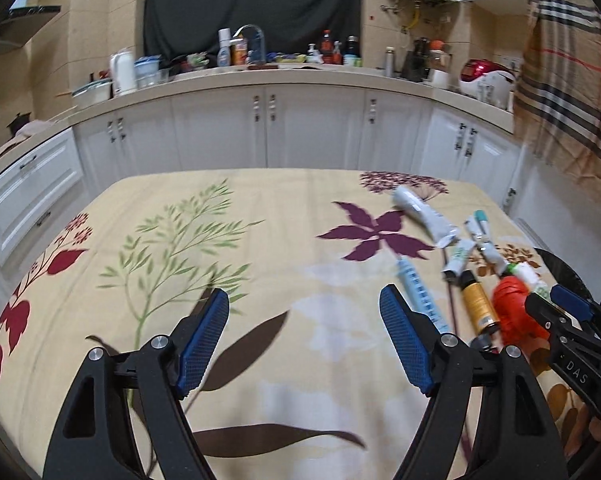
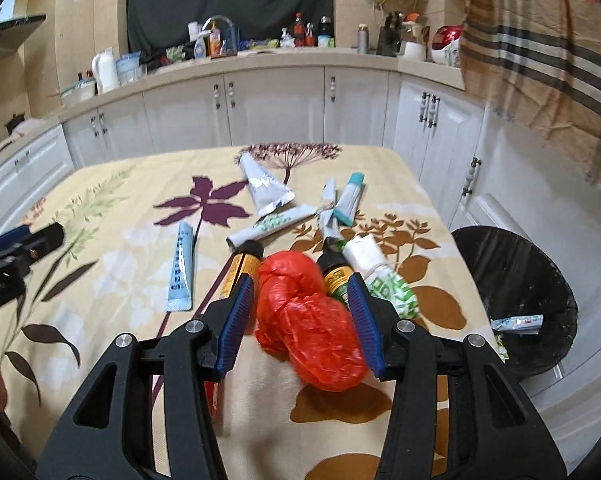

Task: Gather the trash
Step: 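Grasp the red plastic bag with the right tool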

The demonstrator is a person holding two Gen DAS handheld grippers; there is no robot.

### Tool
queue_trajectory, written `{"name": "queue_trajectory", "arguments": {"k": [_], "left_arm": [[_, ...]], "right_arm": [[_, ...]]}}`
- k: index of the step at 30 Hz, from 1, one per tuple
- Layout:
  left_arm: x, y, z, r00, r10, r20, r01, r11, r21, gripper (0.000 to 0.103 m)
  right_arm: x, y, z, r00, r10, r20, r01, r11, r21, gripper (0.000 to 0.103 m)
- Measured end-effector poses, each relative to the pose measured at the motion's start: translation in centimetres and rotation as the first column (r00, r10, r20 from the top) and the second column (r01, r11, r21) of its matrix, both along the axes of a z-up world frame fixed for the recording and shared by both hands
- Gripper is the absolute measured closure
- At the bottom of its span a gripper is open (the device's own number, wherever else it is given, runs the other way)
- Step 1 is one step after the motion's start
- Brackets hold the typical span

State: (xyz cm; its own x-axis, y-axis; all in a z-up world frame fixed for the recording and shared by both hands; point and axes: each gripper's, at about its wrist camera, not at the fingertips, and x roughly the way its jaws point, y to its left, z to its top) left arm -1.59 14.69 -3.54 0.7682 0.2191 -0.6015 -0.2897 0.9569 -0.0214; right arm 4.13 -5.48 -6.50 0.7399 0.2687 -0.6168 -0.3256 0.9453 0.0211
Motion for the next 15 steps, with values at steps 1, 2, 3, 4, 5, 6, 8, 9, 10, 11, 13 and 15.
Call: {"name": "queue_trajectory", "arguments": {"k": [1,2,3,4,5,6,8,9,10,11,13,15], "left_arm": [[-0.1,0.5,-0.2,1.0,0.006,-0.002,-0.006,1.0,-0.007,0.028],[-0.2,0.8,-0.3,1.0,0.01,-0.003,-0.01,1.0,-0.012,0.028],[-0.2,1.0,-0.4,1.0,0.012,-0.005,-0.012,1.0,-0.016,0.028],[-0.2,1.2,-0.5,1.0,0.015,-0.007,-0.015,1.0,-0.022,0.028],[-0.2,1.3,-0.6,1.0,0.014,-0.008,-0.014,1.0,-0.026,0.028],[-0.2,1.4,-0.7,1.0,0.013,-0.01,-0.013,0.999,-0.032,0.028],[-0.1,1.4,-0.8,1.0,0.01,-0.012,-0.011,0.999,-0.037,0.028],[-0.1,1.3,-0.9,1.0,0.009,-0.013,-0.009,0.999,-0.039,0.028],[-0.1,1.3,-0.9,1.0,0.006,-0.014,-0.006,0.999,-0.042,0.028],[-0.1,1.2,-1.0,1.0,0.003,-0.016,-0.004,0.999,-0.045,0.028],[0.1,0.9,-1.1,1.0,-0.003,-0.018,0.003,0.999,-0.05,0.028],[0.1,0.5,-1.0,1.0,-0.013,-0.018,0.012,0.999,-0.049,0.028]], "right_arm": [[0.1,0.1,-0.2,1.0,0.002,-0.009,-0.002,1.0,-0.007,0.056],[0.4,0.4,-0.5,1.0,0.007,-0.029,-0.007,1.0,-0.016,0.056],[0.5,0.5,-0.6,0.999,0.008,-0.04,-0.009,1.0,-0.02,0.056],[0.7,0.6,-0.8,0.998,0.009,-0.055,-0.01,1.0,-0.024,0.057],[0.8,0.6,-0.9,0.998,0.012,-0.068,-0.014,1.0,-0.024,0.061],[0.9,0.6,-1.0,0.997,0.014,-0.077,-0.015,1.0,-0.024,0.064],[1.1,0.6,-1.3,0.995,0.021,-0.099,-0.023,0.999,-0.026,0.072],[1.1,0.6,-1.3,0.995,0.021,-0.098,-0.024,0.999,-0.025,0.072],[1.0,0.6,-1.3,0.995,0.025,-0.097,-0.027,0.999,-0.024,0.074],[0.9,0.6,-1.3,0.995,0.028,-0.093,-0.03,0.999,-0.023,0.075],[0.8,0.5,-1.1,0.996,0.031,-0.085,-0.032,0.999,-0.017,0.079],[0.4,0.2,-0.8,0.997,0.031,-0.071,-0.031,1.0,-0.002,0.081]]}}
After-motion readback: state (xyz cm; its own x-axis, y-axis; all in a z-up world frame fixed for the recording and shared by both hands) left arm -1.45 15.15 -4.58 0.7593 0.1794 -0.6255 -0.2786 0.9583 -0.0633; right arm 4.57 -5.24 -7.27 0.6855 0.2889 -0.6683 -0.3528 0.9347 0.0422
